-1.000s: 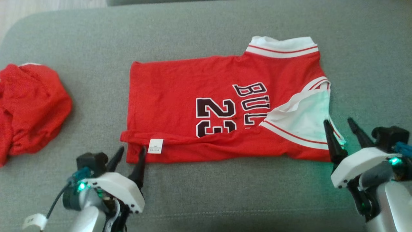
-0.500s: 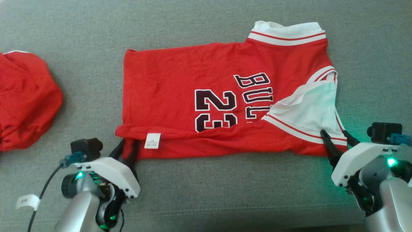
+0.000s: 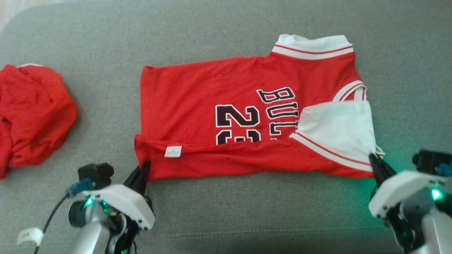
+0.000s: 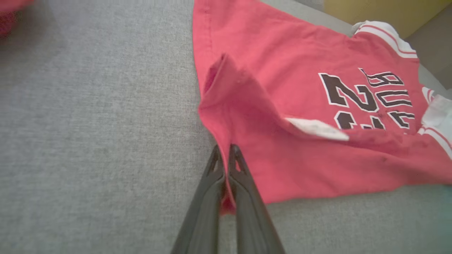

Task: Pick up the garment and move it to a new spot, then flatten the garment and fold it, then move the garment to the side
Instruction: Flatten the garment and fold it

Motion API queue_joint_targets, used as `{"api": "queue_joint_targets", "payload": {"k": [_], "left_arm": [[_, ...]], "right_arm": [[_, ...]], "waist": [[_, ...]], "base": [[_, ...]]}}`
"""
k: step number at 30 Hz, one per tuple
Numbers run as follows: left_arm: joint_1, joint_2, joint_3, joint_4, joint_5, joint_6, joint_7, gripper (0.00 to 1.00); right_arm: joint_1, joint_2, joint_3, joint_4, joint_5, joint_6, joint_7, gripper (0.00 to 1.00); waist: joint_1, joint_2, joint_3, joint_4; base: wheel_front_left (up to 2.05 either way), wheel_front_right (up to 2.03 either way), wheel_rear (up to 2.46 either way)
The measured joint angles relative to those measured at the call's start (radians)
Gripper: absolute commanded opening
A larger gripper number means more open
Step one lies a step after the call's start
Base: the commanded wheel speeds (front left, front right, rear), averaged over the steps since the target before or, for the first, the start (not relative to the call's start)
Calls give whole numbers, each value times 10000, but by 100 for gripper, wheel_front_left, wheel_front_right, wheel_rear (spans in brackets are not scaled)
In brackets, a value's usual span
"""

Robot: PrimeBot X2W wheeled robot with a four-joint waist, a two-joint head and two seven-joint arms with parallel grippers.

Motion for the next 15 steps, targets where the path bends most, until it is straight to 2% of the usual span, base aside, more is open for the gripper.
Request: {"api": "queue_joint_targets", "payload": {"k": [15], "left_arm": [[1760, 608, 21, -2027, -272, 556, 980, 0]], "right_arm": [[2409, 660, -577, -2180, 25, 0, 794, 0]], "waist": [[0, 0, -762, 40]], "base": [[0, 0, 0]]}}
